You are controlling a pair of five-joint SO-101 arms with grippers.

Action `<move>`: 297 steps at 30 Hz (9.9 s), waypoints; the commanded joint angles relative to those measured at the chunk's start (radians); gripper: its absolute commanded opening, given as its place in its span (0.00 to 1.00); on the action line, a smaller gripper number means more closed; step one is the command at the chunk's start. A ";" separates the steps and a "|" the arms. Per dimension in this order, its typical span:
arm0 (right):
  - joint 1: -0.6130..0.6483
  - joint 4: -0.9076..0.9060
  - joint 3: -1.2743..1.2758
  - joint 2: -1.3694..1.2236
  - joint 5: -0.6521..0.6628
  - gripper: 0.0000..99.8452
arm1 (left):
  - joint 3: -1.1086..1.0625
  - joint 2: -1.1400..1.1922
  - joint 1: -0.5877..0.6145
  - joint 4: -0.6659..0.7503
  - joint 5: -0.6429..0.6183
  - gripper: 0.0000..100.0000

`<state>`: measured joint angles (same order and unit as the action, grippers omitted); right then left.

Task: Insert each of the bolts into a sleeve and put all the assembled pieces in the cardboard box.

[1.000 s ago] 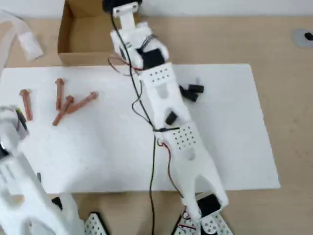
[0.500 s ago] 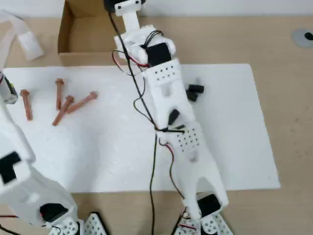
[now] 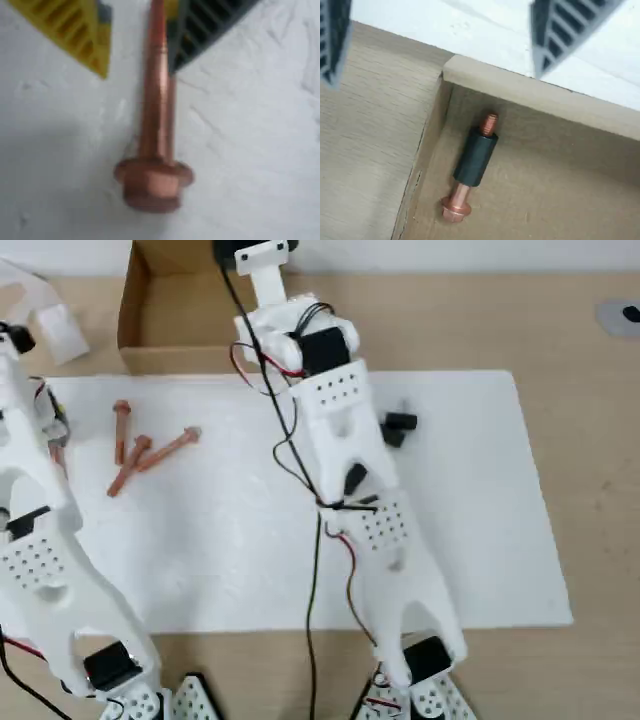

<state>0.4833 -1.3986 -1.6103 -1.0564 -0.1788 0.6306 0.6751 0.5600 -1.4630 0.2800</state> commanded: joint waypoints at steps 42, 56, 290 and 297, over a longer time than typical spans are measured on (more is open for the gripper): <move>0.008 -0.333 -0.056 0.182 -0.078 0.29 | 0.104 0.234 0.032 0.032 0.097 0.01; -0.127 -0.390 0.671 0.630 -0.399 0.29 | 0.253 -0.156 0.014 -0.292 0.143 0.01; 0.409 1.140 2.899 2.347 -0.038 0.01 | -1.580 -2.158 -0.901 0.577 -0.199 0.01; 0.409 1.140 2.898 2.341 -0.038 0.01 | -1.574 -2.158 -0.901 0.549 -0.212 0.09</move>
<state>0.8853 -0.2816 1.3311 1.2635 -0.2248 -0.9590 -1.4914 -0.3360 -0.9091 0.0667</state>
